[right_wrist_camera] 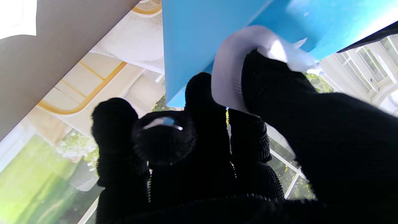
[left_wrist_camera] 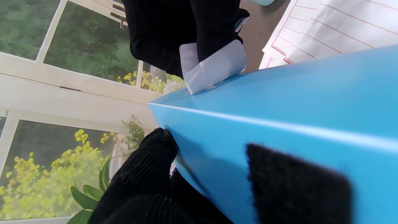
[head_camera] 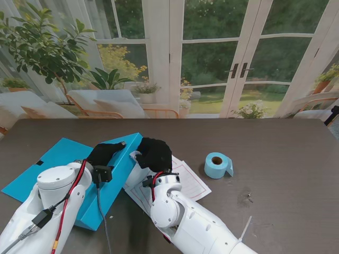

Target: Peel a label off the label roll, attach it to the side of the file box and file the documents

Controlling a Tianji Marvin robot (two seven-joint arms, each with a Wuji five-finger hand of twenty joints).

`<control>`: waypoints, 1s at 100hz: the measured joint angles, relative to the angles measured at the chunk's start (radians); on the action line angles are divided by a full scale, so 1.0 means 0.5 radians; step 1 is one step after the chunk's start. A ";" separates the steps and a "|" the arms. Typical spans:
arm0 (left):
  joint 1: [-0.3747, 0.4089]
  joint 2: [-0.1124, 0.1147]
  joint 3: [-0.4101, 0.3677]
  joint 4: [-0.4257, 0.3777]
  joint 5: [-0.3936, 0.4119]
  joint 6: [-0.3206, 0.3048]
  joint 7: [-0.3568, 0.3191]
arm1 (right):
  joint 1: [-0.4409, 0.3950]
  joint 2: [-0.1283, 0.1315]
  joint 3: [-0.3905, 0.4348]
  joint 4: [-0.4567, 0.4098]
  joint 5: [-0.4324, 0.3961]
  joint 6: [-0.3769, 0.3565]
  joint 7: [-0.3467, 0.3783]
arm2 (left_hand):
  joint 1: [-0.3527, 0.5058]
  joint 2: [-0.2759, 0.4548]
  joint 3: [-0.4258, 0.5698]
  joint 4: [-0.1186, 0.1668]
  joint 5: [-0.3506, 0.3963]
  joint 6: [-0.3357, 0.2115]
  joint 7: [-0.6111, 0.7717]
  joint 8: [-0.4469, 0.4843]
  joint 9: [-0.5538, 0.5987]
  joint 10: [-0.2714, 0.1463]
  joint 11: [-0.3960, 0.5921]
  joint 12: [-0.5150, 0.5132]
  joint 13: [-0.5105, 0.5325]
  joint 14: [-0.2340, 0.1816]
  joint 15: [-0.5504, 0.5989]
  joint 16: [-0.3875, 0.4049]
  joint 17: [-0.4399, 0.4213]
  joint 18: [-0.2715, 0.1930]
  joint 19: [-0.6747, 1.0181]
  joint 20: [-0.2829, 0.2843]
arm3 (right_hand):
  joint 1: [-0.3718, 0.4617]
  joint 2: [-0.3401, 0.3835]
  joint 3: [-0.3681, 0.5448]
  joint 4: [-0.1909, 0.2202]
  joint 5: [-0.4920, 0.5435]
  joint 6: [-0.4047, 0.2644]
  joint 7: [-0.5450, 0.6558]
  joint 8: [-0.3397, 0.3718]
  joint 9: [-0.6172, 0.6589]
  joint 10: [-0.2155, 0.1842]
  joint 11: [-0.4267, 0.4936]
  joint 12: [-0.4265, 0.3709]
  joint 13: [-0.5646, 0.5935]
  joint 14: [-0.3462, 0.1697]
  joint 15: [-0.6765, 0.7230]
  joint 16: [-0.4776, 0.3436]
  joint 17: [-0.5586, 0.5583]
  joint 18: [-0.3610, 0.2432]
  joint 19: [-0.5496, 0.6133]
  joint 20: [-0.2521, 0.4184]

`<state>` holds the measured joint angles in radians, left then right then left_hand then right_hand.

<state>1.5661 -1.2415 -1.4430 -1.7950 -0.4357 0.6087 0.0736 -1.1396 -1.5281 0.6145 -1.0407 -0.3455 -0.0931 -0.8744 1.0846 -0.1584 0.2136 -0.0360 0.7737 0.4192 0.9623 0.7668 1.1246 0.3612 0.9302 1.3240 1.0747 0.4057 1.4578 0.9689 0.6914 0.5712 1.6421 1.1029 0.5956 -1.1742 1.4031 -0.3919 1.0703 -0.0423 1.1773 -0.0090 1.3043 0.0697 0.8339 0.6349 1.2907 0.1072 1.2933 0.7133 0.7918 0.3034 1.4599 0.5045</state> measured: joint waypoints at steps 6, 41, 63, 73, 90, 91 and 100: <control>0.000 0.000 0.000 0.000 -0.001 0.000 -0.001 | 0.000 0.002 0.000 0.000 0.000 -0.010 0.005 | 0.000 0.000 0.000 0.000 0.000 0.000 0.000 0.000 0.000 0.000 0.000 0.000 0.000 0.000 0.000 0.000 0.000 0.000 0.000 0.000 | 0.000 0.000 0.001 0.000 0.019 -0.002 0.001 0.000 0.000 -0.001 0.000 0.018 0.000 -0.008 0.008 0.003 0.000 -0.017 0.000 0.000; -0.006 0.001 0.001 0.007 -0.002 0.007 -0.007 | 0.005 0.011 0.000 0.004 -0.024 -0.053 0.007 | 0.000 0.000 0.000 0.000 0.000 0.000 -0.001 0.000 0.000 0.000 0.000 0.000 0.000 0.000 0.000 0.000 0.000 0.000 0.000 0.000 | 0.000 0.001 0.026 0.000 0.019 -0.052 0.039 0.109 0.000 -0.023 -0.001 0.116 0.000 -0.046 0.036 0.024 0.000 -0.110 0.000 0.000; -0.012 0.001 0.003 0.012 0.003 0.019 -0.006 | 0.007 0.024 -0.001 0.006 -0.052 -0.102 0.007 | 0.000 0.000 -0.013 0.000 0.000 0.000 -0.002 0.000 0.000 0.001 -0.001 0.000 0.000 0.001 0.000 0.000 0.000 0.000 0.000 0.000 | 0.000 0.006 0.027 0.000 0.011 -0.069 0.055 0.131 0.000 -0.037 -0.001 0.139 0.000 -0.062 0.036 0.040 0.000 -0.139 0.000 0.021; -0.013 0.000 0.003 0.012 0.003 0.028 -0.002 | 0.007 0.029 -0.001 0.005 -0.056 -0.111 0.010 | 0.000 0.000 -0.017 0.000 0.000 0.000 -0.003 0.000 0.000 0.001 -0.001 0.000 0.000 0.001 0.000 0.000 0.000 0.001 0.000 0.000 | 0.000 0.008 0.027 0.000 0.010 -0.078 0.056 0.134 0.000 -0.040 -0.001 0.157 0.000 -0.066 0.036 0.043 0.000 -0.153 0.000 0.022; -0.012 -0.001 0.003 0.009 -0.001 0.041 -0.001 | 0.009 0.041 -0.001 -0.001 -0.060 -0.113 0.042 | 0.000 0.000 -0.018 0.000 0.000 0.000 -0.004 0.000 0.000 0.001 -0.002 0.000 -0.001 0.001 0.000 0.000 -0.001 0.001 0.000 0.000 | -0.001 0.058 0.027 -0.016 -0.034 -0.100 0.086 0.180 0.000 -0.050 0.001 0.192 0.000 -0.079 0.051 0.046 0.000 -0.177 -0.001 0.024; -0.012 -0.001 0.003 0.009 -0.001 0.042 -0.001 | 0.009 0.042 -0.001 -0.001 -0.061 -0.113 0.044 | 0.000 0.000 -0.018 0.000 0.000 0.000 -0.004 0.000 0.000 0.001 -0.002 0.000 -0.001 0.001 0.000 0.000 -0.001 0.001 0.000 0.000 | -0.001 0.059 0.027 -0.016 -0.035 -0.102 0.087 0.183 0.000 -0.053 0.001 0.193 0.000 -0.083 0.051 0.047 0.000 -0.178 -0.001 0.024; -0.011 -0.001 0.002 0.008 -0.001 0.049 -0.004 | 0.016 0.051 -0.006 0.000 -0.080 -0.116 0.051 | 0.000 0.000 -0.018 0.000 0.000 0.000 -0.004 0.000 0.000 0.001 -0.003 0.000 -0.001 0.001 0.000 0.000 -0.004 0.001 0.000 0.000 | -0.003 0.101 0.027 -0.026 -0.063 -0.119 0.105 0.228 -0.001 -0.067 0.004 0.216 0.000 -0.096 0.056 0.063 0.000 -0.201 -0.003 0.025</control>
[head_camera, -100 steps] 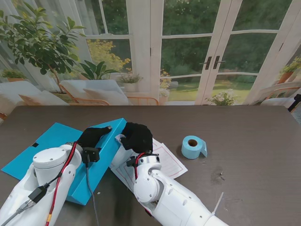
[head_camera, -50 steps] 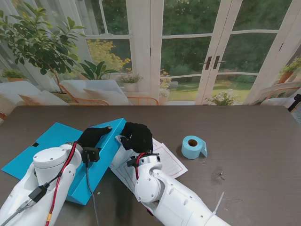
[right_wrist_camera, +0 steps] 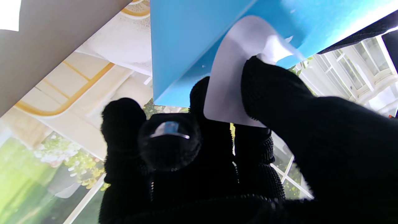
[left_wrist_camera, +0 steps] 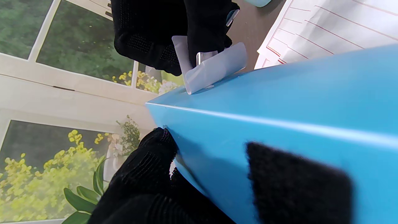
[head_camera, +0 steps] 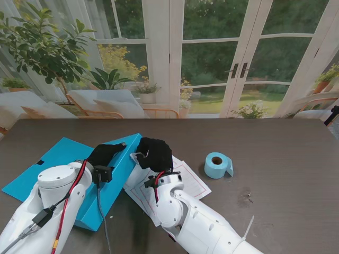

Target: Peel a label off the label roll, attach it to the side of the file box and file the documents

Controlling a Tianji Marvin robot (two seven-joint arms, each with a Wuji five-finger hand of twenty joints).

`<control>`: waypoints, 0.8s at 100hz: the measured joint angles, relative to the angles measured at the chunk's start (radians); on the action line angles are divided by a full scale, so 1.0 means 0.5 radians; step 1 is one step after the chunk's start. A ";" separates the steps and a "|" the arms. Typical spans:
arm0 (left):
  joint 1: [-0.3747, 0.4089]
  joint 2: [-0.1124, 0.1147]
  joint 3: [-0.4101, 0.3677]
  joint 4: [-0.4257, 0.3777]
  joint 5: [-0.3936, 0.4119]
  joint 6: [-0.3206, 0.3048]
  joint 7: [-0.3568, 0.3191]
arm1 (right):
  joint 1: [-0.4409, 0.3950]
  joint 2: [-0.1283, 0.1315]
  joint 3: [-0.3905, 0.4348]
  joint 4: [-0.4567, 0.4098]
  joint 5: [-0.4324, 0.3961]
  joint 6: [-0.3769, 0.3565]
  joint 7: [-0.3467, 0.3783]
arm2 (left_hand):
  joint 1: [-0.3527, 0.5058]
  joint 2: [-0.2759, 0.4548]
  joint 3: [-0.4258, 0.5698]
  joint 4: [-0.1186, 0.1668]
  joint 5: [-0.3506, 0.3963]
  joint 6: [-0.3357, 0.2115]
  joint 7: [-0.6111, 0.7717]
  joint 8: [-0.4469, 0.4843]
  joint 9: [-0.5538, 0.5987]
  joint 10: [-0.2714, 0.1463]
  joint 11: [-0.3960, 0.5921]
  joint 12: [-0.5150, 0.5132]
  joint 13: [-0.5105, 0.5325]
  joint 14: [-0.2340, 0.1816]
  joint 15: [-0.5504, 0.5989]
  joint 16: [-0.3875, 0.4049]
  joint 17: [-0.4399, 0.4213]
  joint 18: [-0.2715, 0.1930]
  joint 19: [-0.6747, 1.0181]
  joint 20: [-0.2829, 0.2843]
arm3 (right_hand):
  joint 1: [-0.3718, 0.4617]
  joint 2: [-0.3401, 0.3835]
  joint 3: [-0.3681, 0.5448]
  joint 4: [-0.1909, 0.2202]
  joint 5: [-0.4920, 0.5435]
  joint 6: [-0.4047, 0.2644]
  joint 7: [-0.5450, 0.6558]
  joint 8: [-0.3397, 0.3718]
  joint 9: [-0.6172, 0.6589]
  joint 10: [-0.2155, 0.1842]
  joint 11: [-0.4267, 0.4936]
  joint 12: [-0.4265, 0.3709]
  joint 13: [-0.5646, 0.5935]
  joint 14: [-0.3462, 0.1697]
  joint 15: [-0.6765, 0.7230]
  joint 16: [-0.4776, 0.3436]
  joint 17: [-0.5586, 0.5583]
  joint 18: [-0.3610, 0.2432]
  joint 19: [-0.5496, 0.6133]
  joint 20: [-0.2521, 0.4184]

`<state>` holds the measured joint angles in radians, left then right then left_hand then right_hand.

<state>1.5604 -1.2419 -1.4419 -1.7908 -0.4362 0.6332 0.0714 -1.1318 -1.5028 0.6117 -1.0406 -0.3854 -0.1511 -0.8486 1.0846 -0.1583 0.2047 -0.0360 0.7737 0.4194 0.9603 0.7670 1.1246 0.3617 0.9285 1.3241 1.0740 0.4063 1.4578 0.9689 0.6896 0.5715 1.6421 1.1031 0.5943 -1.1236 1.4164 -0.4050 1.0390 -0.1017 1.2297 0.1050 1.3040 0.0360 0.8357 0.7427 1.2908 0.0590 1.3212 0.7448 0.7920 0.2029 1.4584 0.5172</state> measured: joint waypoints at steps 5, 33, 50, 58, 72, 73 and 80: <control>0.000 0.000 -0.001 -0.001 0.000 0.003 0.000 | 0.003 0.002 -0.003 0.004 -0.009 -0.008 -0.001 | 0.000 0.000 0.000 0.000 0.000 0.000 0.000 0.000 0.000 0.000 -0.001 0.000 0.000 0.000 0.000 0.000 -0.001 0.000 0.000 0.000 | -0.001 0.044 0.000 0.000 -0.044 -0.012 0.014 0.023 0.000 -0.005 0.002 0.004 0.000 -0.006 0.000 0.001 0.000 -0.002 -0.001 0.001; 0.001 0.000 -0.001 -0.003 0.007 0.018 0.001 | 0.013 0.000 -0.005 0.027 -0.020 -0.065 -0.023 | 0.000 0.000 0.000 0.000 0.000 0.000 -0.006 0.000 0.000 0.002 -0.016 0.000 -0.023 0.005 0.000 0.000 -0.009 0.000 -0.013 0.004 | -0.001 0.073 0.000 0.000 -0.087 -0.030 0.061 0.051 -0.001 -0.019 0.022 0.024 0.000 -0.019 0.015 0.011 0.000 -0.003 -0.003 0.049; 0.001 0.000 0.001 -0.002 0.005 0.019 0.002 | 0.018 -0.012 -0.009 0.044 -0.012 -0.070 -0.042 | 0.000 0.000 0.000 0.000 0.000 0.000 -0.009 0.000 0.000 0.003 -0.016 0.000 -0.024 0.005 0.000 0.000 -0.010 0.000 -0.014 0.005 | -0.001 0.073 0.000 0.000 -0.088 -0.031 0.071 0.051 -0.002 -0.019 0.023 0.025 0.000 -0.019 0.016 0.012 0.000 -0.003 -0.003 0.049; 0.001 0.000 0.002 -0.002 0.005 0.019 0.001 | 0.018 -0.017 -0.009 0.044 -0.009 -0.070 -0.046 | 0.000 0.000 0.000 0.000 0.000 0.000 -0.009 0.000 -0.001 0.003 -0.016 0.000 -0.024 0.005 0.000 0.000 -0.010 0.000 -0.014 0.005 | -0.001 0.073 0.000 0.000 -0.088 -0.031 0.071 0.051 -0.003 -0.019 0.024 0.025 0.000 -0.019 0.016 0.012 0.000 -0.003 -0.003 0.049; 0.002 0.000 0.001 -0.002 0.005 0.019 0.003 | 0.018 -0.023 -0.009 0.045 0.009 -0.073 -0.050 | 0.000 0.000 0.000 0.000 0.000 0.000 -0.009 0.000 -0.001 0.003 -0.017 0.000 -0.024 0.005 0.000 0.000 -0.010 0.000 -0.014 0.005 | -0.001 0.073 0.000 0.000 -0.088 -0.031 0.071 0.051 -0.003 -0.019 0.025 0.025 0.000 -0.019 0.017 0.012 0.000 -0.003 -0.004 0.050; 0.003 0.000 0.001 -0.002 0.005 0.019 0.003 | 0.018 -0.024 -0.009 0.045 0.011 -0.073 -0.050 | 0.000 0.000 0.000 0.000 0.000 0.000 -0.009 0.000 -0.001 0.003 -0.017 0.000 -0.024 0.005 0.000 0.000 -0.010 0.000 -0.014 0.005 | -0.001 0.073 0.000 0.000 -0.088 -0.031 0.071 0.051 -0.003 -0.019 0.025 0.025 0.000 -0.019 0.017 0.012 0.000 -0.003 -0.004 0.050; 0.005 -0.001 0.000 -0.003 0.005 0.019 0.004 | 0.018 -0.026 -0.008 0.045 0.020 -0.073 -0.049 | 0.000 0.000 0.000 0.000 0.000 0.000 -0.009 0.000 -0.001 0.003 -0.017 0.000 -0.024 0.005 0.000 0.000 -0.010 0.000 -0.014 0.005 | -0.001 0.073 0.000 0.000 -0.088 -0.031 0.072 0.051 -0.003 -0.019 0.025 0.025 0.000 -0.019 0.017 0.012 0.000 -0.003 -0.004 0.050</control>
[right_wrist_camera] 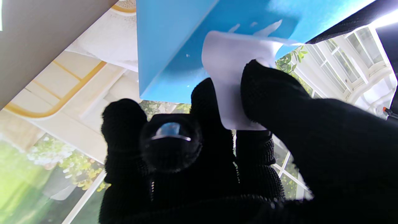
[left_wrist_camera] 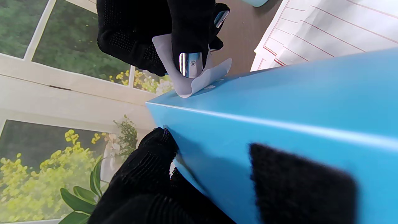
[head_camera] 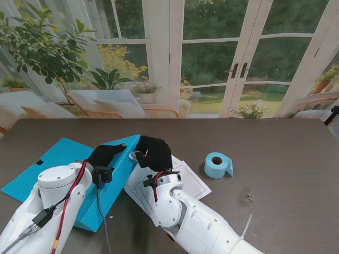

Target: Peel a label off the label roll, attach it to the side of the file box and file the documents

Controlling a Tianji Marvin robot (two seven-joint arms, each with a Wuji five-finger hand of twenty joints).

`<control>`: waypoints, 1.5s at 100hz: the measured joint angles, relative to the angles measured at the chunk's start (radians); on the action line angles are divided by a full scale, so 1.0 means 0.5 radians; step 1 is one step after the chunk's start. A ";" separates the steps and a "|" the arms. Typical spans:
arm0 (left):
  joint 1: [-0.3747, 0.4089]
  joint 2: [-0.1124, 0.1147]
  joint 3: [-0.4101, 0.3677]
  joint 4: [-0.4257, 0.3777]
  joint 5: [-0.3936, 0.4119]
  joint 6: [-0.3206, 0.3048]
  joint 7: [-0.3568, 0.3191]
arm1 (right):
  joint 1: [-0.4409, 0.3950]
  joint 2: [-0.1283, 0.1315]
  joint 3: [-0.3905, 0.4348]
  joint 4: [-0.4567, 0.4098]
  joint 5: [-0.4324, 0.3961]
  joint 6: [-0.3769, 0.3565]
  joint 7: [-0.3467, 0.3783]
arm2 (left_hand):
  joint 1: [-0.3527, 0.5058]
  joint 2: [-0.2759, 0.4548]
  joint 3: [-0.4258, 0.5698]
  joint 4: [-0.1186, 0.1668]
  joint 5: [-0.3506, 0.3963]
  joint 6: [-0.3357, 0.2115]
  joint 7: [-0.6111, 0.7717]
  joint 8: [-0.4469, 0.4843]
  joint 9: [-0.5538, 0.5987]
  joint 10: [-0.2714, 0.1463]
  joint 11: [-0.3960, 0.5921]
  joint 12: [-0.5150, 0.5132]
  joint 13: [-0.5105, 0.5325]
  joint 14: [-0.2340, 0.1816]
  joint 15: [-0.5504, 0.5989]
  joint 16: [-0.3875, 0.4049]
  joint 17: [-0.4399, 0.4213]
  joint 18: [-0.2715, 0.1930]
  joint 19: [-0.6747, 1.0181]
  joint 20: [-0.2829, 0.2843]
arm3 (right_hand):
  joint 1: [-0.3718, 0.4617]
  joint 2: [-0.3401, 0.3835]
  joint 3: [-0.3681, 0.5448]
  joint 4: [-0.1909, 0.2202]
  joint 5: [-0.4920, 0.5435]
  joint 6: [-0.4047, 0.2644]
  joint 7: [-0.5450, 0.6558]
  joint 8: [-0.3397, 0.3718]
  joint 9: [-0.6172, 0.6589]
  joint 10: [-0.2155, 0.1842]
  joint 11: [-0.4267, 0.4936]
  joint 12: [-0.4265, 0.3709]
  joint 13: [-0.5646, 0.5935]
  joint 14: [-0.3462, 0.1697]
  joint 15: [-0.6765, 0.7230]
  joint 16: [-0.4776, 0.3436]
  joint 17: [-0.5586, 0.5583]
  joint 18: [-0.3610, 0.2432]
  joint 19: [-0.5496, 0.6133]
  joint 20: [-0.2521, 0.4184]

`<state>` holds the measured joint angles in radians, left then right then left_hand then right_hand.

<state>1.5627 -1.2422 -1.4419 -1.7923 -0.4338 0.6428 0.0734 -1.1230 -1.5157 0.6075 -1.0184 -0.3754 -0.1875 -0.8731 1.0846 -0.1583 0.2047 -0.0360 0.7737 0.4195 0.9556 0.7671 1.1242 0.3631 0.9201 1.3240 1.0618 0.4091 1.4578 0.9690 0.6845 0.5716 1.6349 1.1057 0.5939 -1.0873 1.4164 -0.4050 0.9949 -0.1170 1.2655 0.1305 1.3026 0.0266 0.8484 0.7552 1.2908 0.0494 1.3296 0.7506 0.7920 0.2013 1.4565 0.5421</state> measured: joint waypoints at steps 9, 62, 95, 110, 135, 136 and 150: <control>0.003 0.000 0.000 -0.002 -0.001 0.000 0.001 | 0.000 -0.003 -0.001 0.000 0.002 0.002 0.001 | 0.000 0.000 0.000 0.000 0.000 0.000 0.000 0.000 0.000 0.000 0.000 0.000 0.000 0.000 0.000 0.000 0.000 0.000 0.000 0.000 | 0.000 0.000 0.000 0.000 0.000 0.000 0.000 0.000 0.000 0.000 0.000 0.000 0.000 0.000 0.000 0.000 0.000 0.000 0.000 0.001; 0.005 0.011 0.000 0.015 -0.003 -0.031 -0.057 | 0.010 -0.039 -0.009 0.050 0.045 0.066 -0.017 | 0.020 0.000 0.000 0.000 0.000 0.002 0.000 0.000 0.000 0.001 0.000 0.000 0.000 0.000 0.000 0.000 0.000 0.000 0.000 0.001 | -0.002 0.011 0.000 0.000 -0.022 0.003 0.012 -0.047 -0.053 0.019 -0.002 -0.073 -0.010 0.030 -0.019 -0.009 0.000 0.056 0.000 0.049; 0.006 0.015 -0.003 0.017 0.001 -0.035 -0.069 | 0.006 -0.040 -0.009 0.052 0.033 0.098 -0.048 | 0.020 0.000 0.000 0.000 0.000 0.002 0.000 0.000 0.000 0.001 0.000 0.000 0.000 0.001 0.000 0.000 0.000 0.000 0.000 0.001 | -0.042 0.011 0.000 0.000 -0.236 0.107 -0.022 -0.056 -0.268 0.076 0.027 -0.161 -0.015 0.121 -0.276 -0.159 0.000 0.147 0.007 0.050; 0.009 0.018 -0.004 0.017 0.001 -0.035 -0.080 | 0.006 -0.042 -0.009 0.053 0.029 0.105 -0.057 | 0.020 0.000 0.000 0.000 0.000 0.002 -0.001 0.000 0.000 0.001 0.000 0.000 0.000 0.001 0.000 0.000 0.000 0.000 0.000 0.001 | -0.082 0.011 -0.001 0.000 -0.299 0.160 -0.072 -0.053 -0.321 0.097 0.066 -0.193 -0.015 0.145 -0.372 -0.215 0.000 0.147 0.026 0.050; 0.019 0.024 -0.013 0.015 0.011 -0.035 -0.098 | 0.005 -0.041 -0.003 0.047 0.027 0.147 -0.058 | 0.020 0.012 0.000 0.000 0.000 0.003 -0.001 0.000 -0.001 0.001 0.000 0.000 0.000 0.001 0.000 0.000 0.000 0.000 0.000 0.001 | -0.177 0.054 -0.001 0.043 -0.365 0.268 -0.368 0.096 -0.471 0.127 0.080 -0.270 -0.016 0.181 -0.517 -0.280 0.000 0.152 0.027 0.046; 0.019 0.025 -0.013 0.015 0.012 -0.035 -0.098 | 0.005 -0.040 -0.002 0.046 0.027 0.150 -0.057 | 0.020 0.012 0.000 0.000 0.000 0.003 -0.001 0.000 0.000 0.001 0.000 0.000 0.000 0.001 0.000 0.000 0.000 0.000 0.000 0.001 | -0.190 0.062 -0.001 0.044 -0.365 0.274 -0.390 0.115 -0.478 0.129 0.085 -0.271 -0.016 0.186 -0.518 -0.280 0.000 0.152 0.027 0.046; 0.023 0.026 -0.015 0.013 0.014 -0.034 -0.099 | 0.003 -0.033 0.007 0.032 0.028 0.183 -0.037 | 0.020 0.013 0.000 0.000 0.000 0.003 -0.001 0.000 0.000 0.001 0.000 0.000 0.000 0.001 0.000 0.000 0.000 0.000 -0.001 0.001 | -0.190 0.089 -0.001 0.080 -0.448 0.330 -0.542 0.276 -0.536 0.144 0.080 -0.294 -0.021 0.199 -0.541 -0.285 0.000 0.155 0.027 0.027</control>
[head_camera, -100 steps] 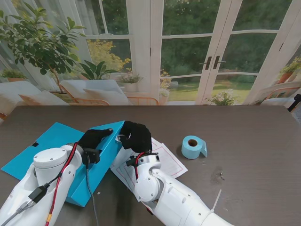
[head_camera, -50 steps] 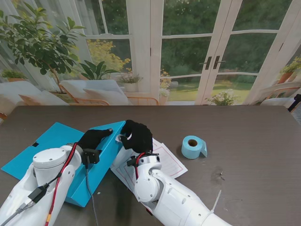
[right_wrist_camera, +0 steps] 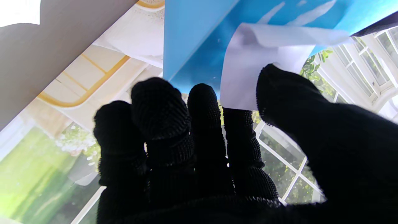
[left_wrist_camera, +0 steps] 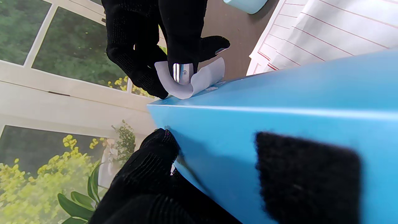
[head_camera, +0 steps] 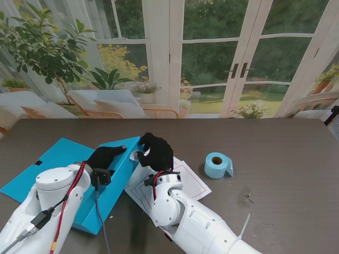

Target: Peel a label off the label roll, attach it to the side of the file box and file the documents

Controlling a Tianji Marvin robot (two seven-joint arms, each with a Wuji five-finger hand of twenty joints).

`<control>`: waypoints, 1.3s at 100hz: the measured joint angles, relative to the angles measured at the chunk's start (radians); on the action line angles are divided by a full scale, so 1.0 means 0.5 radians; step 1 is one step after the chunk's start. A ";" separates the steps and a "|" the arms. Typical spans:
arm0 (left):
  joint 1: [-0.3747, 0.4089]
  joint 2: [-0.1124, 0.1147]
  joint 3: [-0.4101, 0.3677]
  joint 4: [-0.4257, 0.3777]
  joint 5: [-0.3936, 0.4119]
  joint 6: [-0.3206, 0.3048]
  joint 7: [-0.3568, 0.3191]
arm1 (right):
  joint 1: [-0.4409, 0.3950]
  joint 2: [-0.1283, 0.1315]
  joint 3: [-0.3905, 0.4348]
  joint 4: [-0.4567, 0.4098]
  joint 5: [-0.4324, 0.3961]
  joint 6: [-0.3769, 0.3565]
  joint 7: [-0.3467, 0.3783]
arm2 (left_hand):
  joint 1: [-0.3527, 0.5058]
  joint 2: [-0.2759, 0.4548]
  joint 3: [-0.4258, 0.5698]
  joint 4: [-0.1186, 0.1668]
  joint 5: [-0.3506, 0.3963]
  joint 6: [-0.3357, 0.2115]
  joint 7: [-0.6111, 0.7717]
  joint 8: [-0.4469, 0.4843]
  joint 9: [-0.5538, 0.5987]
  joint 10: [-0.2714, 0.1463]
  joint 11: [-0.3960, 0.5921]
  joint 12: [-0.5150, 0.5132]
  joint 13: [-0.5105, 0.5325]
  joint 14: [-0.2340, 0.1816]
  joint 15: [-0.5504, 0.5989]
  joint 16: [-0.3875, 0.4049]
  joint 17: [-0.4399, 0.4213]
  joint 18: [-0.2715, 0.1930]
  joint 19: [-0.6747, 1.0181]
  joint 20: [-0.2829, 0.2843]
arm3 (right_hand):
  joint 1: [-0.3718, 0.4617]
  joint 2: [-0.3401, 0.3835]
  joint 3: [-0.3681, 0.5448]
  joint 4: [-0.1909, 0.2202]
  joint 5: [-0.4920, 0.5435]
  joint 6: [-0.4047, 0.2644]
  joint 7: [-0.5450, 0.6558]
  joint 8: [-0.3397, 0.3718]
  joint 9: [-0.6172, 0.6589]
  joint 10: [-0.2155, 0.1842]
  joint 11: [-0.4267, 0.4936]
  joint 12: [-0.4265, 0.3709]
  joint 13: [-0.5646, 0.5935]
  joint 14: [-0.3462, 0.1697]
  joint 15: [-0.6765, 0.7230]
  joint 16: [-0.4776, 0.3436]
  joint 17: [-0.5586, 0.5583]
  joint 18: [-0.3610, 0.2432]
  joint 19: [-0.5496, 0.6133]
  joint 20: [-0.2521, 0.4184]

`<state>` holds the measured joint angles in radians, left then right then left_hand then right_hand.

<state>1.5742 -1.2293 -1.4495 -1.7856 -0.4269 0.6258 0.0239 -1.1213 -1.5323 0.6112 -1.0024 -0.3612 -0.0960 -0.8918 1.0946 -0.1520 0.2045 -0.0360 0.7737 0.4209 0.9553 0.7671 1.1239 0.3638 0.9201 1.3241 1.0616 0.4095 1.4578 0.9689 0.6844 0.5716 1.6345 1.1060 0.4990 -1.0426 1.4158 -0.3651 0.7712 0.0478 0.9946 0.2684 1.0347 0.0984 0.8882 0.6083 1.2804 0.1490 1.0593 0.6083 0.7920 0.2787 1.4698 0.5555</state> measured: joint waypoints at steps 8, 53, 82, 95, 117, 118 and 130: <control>0.000 0.001 0.000 0.000 0.000 0.000 -0.003 | 0.000 0.003 0.003 -0.001 0.001 0.006 0.006 | 0.000 0.000 0.000 0.000 0.000 0.000 0.000 0.000 0.000 0.000 0.000 0.000 0.000 0.000 0.000 0.000 0.000 0.000 0.000 0.000 | 0.001 0.027 0.000 0.021 -0.021 0.000 -0.026 0.030 -0.027 0.003 0.004 -0.004 -0.020 0.005 -0.002 -0.011 0.000 0.000 0.000 0.000; 0.001 0.015 -0.006 0.003 0.019 0.000 -0.060 | -0.012 0.043 0.027 -0.072 0.010 0.084 0.087 | 0.000 0.000 0.000 0.000 0.000 0.000 0.000 0.000 0.000 0.000 0.000 0.000 0.000 0.000 0.000 0.000 0.000 0.000 0.000 0.000 | -0.108 0.153 -0.004 0.301 -0.271 0.042 -0.213 0.095 -0.252 0.027 0.042 -0.049 -0.189 0.048 -0.019 -0.029 -0.032 0.027 0.000 -0.003; 0.003 0.026 -0.014 0.003 0.030 -0.001 -0.097 | -0.021 0.067 0.035 -0.114 0.024 0.111 0.149 | 0.000 0.002 0.000 0.000 0.000 0.000 0.000 0.000 0.000 0.000 0.000 0.000 0.000 0.000 0.000 0.000 0.000 0.000 0.000 0.000 | -0.202 0.179 -0.044 0.317 -0.275 0.045 -0.220 0.115 -0.250 0.030 0.041 -0.072 -0.236 0.062 -0.083 -0.049 -0.033 0.028 0.000 -0.014; 0.005 0.032 -0.018 0.007 0.034 -0.003 -0.116 | -0.015 0.071 0.035 -0.117 0.039 0.128 0.176 | 0.000 0.002 0.000 0.000 0.000 0.000 0.000 0.000 0.000 0.000 0.000 0.000 0.000 0.000 0.000 0.000 0.000 0.000 0.000 0.000 | -0.216 0.251 -0.044 0.317 -0.276 0.045 -0.229 0.116 -0.251 0.030 0.017 -0.077 -0.253 0.066 -0.084 -0.050 -0.033 0.028 0.000 -0.014; 0.010 0.040 -0.027 0.009 0.040 -0.010 -0.136 | 0.000 0.075 0.038 -0.114 0.078 0.138 0.237 | 0.000 0.003 0.000 0.001 0.000 0.001 0.000 0.000 0.000 0.000 0.000 0.000 0.000 0.000 0.000 0.000 0.000 0.000 0.000 0.000 | -0.254 0.351 -0.053 0.318 -0.298 -0.076 -0.242 0.120 -0.299 0.030 -0.007 -0.082 -0.291 0.074 -0.094 -0.051 -0.033 0.028 -0.002 -0.014; 0.010 0.041 -0.027 0.009 0.041 -0.011 -0.137 | 0.000 0.076 0.039 -0.114 0.081 0.138 0.241 | 0.001 0.003 0.000 0.001 0.000 0.001 0.000 0.000 0.000 0.000 0.000 0.000 0.000 0.000 0.000 0.000 0.000 0.000 0.000 0.000 | -0.253 0.352 -0.053 0.318 -0.304 -0.078 -0.243 0.120 -0.309 0.030 -0.015 -0.083 -0.291 0.074 -0.095 -0.051 -0.033 0.028 -0.002 -0.014; 0.012 0.046 -0.029 0.016 0.044 -0.019 -0.151 | 0.002 0.089 0.044 -0.130 0.107 0.146 0.319 | 0.002 0.005 0.000 0.003 0.000 0.001 0.000 0.000 0.000 0.000 0.000 0.000 0.000 0.000 0.000 0.000 0.000 0.000 0.000 0.000 | -0.326 0.431 -0.094 0.318 -0.379 -0.080 -0.297 0.120 -0.352 0.035 -0.008 -0.081 -0.380 0.091 -0.105 -0.052 -0.033 0.028 -0.018 -0.014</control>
<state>1.5803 -1.2062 -1.4640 -1.7776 -0.4048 0.6162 -0.0518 -1.1203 -1.4879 0.6330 -1.0672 -0.3079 -0.0228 -0.7322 1.0956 -0.1497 0.2046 -0.0344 0.7737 0.4213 0.9552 0.7672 1.1239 0.3638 0.9201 1.3241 1.0615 0.4095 1.4578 0.9689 0.6842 0.5717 1.6345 1.1062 0.3362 -0.8269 1.3688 -0.2060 0.5819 0.0077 0.8459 0.3286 0.8588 0.1161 0.8841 0.5680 1.0905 0.1946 1.0065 0.5822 0.7753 0.2927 1.4607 0.5485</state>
